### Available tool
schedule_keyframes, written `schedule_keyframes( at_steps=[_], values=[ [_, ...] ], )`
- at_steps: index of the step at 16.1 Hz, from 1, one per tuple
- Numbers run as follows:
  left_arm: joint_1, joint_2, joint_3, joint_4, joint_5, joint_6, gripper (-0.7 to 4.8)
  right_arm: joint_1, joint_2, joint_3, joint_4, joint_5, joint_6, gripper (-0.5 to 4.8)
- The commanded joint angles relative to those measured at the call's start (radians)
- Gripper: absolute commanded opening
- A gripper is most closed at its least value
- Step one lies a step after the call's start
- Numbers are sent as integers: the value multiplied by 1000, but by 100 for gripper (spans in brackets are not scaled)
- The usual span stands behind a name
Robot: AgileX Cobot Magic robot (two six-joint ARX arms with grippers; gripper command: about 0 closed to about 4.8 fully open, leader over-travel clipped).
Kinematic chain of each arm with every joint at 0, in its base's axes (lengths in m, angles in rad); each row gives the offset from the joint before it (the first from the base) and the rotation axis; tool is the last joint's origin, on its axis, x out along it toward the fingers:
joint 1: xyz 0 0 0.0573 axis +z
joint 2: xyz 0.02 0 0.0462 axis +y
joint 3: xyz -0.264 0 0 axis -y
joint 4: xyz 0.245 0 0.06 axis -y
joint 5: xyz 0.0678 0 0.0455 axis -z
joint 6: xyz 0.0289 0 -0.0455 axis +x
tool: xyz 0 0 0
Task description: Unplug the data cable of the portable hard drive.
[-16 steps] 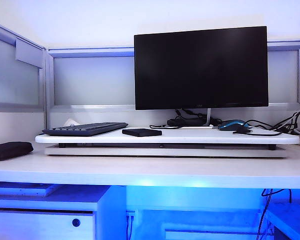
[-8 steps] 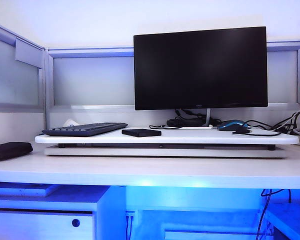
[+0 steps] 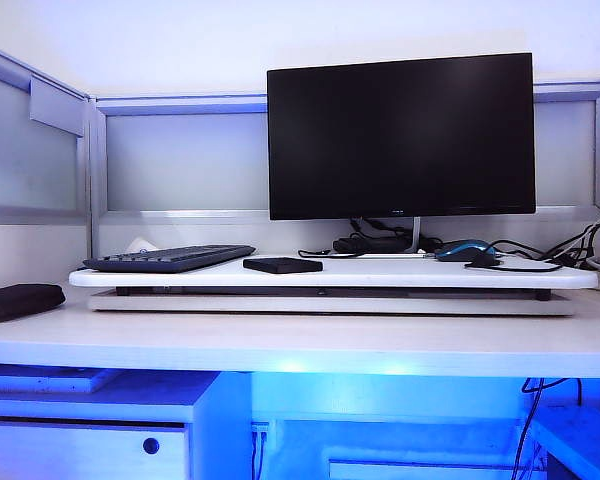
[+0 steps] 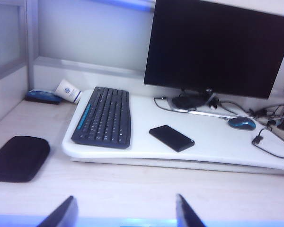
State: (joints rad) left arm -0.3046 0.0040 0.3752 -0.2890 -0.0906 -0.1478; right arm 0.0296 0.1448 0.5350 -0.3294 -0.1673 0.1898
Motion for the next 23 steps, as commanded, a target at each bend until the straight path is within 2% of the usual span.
schedule_keyframes(
  at_steps=[1, 5, 12, 14, 15, 16, 17, 18, 19, 20, 21, 23],
  values=[
    [1, 0, -104, 81, -68, -10, 276, 0, 0, -86, 110, 13, 4, 479],
    [1, 0, -216, 170, -187, -29, 276, 0, 5, -183, 185, 71, 13, 479],
    [2, 0, -338, 174, -363, -55, 276, 0, 18, -298, 311, 93, 17, 479],
    [2, 0, -369, 157, -418, -61, 276, 0, 18, -323, 312, 152, 19, 479],
    [2, 0, -369, 140, -303, -59, 174, 2, 18, -437, 354, 147, 86, 479],
    [2, 0, -369, 139, -284, -45, 173, 1, 18, -455, 370, 135, 87, 479],
    [2, 0, -369, 132, -204, 37, 173, 2, 17, -515, 432, 98, 87, 479],
    [2, 0, -369, 132, -207, 50, 169, 0, 17, -521, 432, 98, 86, 479],
    [43, 0, -369, 137, -277, 8, 52, 0, 17, -523, 423, 98, 66, 479],
    [97, 0, -369, 137, -275, -158, 52, 1, 17, -523, 406, 98, 66, 479],
    [120, 0, -369, 136, -282, -173, 52, 1, 16, -523, 392, 98, 66, 479],
    [148, 0, -369, 145, -433, -53, 52, 0, 17, -523, 360, 179, 64, 479]
  ],
)
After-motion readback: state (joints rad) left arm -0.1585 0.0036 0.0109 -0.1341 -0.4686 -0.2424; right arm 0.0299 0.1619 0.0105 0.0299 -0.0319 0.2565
